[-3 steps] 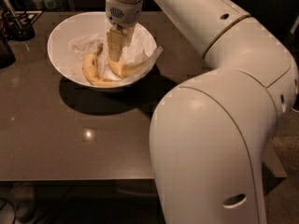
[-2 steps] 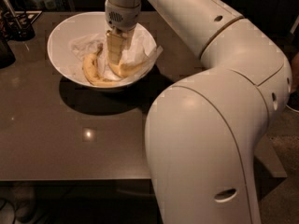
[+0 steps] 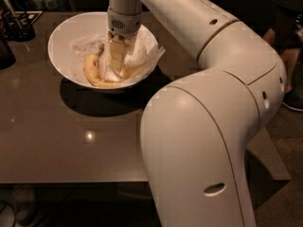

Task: Pick banana from white bowl

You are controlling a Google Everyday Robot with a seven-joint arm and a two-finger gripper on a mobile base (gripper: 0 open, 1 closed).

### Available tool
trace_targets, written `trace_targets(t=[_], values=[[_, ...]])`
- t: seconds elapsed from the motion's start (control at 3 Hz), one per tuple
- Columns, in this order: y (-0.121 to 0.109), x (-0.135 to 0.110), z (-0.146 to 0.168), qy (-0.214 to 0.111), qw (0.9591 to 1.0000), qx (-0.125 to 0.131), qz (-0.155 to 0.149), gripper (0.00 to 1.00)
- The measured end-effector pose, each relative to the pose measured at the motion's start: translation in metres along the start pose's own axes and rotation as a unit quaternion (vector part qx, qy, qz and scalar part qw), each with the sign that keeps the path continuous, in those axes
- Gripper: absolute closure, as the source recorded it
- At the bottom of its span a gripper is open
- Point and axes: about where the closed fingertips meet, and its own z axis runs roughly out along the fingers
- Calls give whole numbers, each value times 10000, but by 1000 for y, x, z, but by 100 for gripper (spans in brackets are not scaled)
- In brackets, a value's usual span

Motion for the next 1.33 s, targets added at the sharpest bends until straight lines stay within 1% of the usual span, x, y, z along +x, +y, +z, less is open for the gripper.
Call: trace_targets(t=[1.33], values=[[7,6,38,204,9991,-367,-18,39]])
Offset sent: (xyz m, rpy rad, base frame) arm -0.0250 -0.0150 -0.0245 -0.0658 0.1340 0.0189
